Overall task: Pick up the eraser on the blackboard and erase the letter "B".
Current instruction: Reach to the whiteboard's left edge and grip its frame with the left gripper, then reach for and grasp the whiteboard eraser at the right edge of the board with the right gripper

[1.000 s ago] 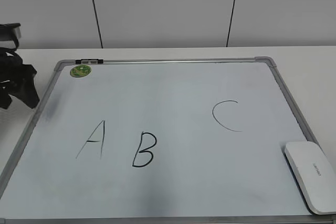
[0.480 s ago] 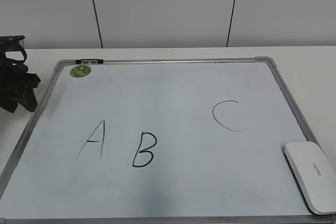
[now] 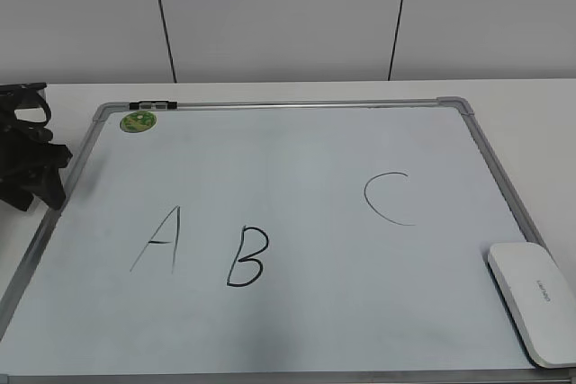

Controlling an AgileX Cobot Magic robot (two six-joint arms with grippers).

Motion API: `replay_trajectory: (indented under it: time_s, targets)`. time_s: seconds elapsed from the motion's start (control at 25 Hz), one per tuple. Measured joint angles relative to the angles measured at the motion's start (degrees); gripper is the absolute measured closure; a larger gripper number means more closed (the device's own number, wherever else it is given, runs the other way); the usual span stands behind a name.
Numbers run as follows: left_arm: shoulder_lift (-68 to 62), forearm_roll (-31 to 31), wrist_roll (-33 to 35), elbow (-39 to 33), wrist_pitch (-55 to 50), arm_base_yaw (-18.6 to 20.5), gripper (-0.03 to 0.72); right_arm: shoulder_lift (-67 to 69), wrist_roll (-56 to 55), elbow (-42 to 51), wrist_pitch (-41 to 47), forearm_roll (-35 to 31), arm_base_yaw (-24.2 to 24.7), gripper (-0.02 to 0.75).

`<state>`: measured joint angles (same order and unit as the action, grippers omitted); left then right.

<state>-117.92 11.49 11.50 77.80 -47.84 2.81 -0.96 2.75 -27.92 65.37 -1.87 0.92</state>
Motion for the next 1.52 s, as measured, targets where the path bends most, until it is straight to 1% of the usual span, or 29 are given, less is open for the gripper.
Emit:
replay_trajectory:
  time_s: [0.2,0.52,0.68,0.76,0.96,1.04,1.28,1.36,1.52]
  targets:
    - [-0.79,0.13,0.09,0.00,0.00,0.00,0.324,0.00,0.00,0.00,0.00,0.00,0.00,0.151]
    - [-1.55,0.54,0.09,0.00,0.27,0.00,0.391,0.00,0.00,0.00,0.00,0.00,0.00,0.151]
    - [-1.96,0.85,0.09,0.36,-0.06,0.05,0.412,0.00,0.00,0.00,0.00,0.00,0.00,0.151]
    - [-2.32,1.32,0.09,0.76,-0.83,0.05,0.457,0.00,0.00,0.00,0.00,0.00,0.00,0.151]
    - [-3.04,3.14,0.09,1.50,-2.60,0.15,0.614,0.00,0.00,0.00,0.00,0.00,0.00,0.151]
    - [-3.38,3.40,0.09,1.73,-2.97,0.17,0.649,0.00,0.00,0.00,0.00,0.00,0.00,0.151]
    - [-3.51,3.50,0.09,2.22,-3.60,0.17,0.656,0.00,0.00,-0.43,0.00,-0.41,0.00,0.151]
    - [-3.64,3.50,0.09,2.61,-3.94,0.17,0.656,0.13,0.21,-1.97,-0.24,-0.99,0.00,0.151]
    - [-4.01,3.50,0.09,3.40,-4.66,0.17,0.656,6.74,2.89,-6.20,-1.96,-3.06,0.00,0.151]
